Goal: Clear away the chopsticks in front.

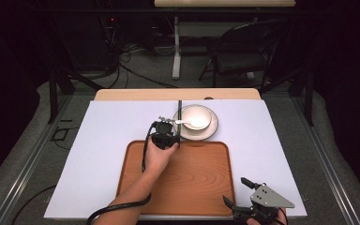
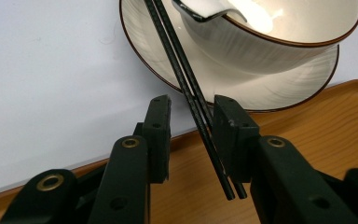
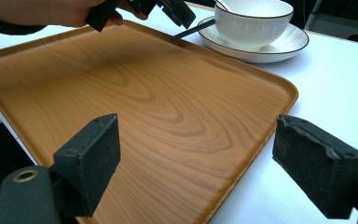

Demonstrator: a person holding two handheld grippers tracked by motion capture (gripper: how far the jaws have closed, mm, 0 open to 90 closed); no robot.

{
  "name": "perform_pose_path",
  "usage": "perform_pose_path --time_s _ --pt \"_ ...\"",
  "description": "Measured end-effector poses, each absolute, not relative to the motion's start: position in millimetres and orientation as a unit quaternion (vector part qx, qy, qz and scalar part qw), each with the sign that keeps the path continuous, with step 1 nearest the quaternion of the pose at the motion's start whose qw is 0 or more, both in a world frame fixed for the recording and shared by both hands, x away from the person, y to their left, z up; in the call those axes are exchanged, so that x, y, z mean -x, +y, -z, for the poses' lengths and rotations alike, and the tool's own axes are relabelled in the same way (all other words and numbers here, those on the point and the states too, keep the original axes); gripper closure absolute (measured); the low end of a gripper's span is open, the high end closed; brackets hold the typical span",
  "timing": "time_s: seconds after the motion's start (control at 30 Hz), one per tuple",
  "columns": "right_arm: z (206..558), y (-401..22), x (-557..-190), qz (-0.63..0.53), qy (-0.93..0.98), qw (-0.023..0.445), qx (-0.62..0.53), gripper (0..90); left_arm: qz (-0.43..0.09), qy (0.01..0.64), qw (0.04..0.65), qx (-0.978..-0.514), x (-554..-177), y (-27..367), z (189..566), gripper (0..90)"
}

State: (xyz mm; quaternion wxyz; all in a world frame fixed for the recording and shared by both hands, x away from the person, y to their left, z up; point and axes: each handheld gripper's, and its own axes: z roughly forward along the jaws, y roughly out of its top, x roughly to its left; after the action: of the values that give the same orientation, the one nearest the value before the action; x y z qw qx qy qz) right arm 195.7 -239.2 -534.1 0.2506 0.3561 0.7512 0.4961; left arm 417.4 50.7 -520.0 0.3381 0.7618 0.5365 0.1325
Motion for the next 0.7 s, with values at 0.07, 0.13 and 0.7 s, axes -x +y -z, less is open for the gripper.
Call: perform_pose_path --time_s 0.07,0.13,0.7 --pt "534 -239 -196 -0.496 0.751 0.251 -0.356 14.7 -0.132 0.538 0.339 -0.761 -418 50 521 68.0" --pt "534 -239 -196 -0.497 0.750 0.250 -0.357 14.7 -0.133 0.539 0.335 -0.761 -419 50 522 68.4" --pt "534 -240 -196 -0.499 0.751 0.246 -0.356 14.7 -0.112 0.574 0.303 -0.752 -433 49 522 74.3"
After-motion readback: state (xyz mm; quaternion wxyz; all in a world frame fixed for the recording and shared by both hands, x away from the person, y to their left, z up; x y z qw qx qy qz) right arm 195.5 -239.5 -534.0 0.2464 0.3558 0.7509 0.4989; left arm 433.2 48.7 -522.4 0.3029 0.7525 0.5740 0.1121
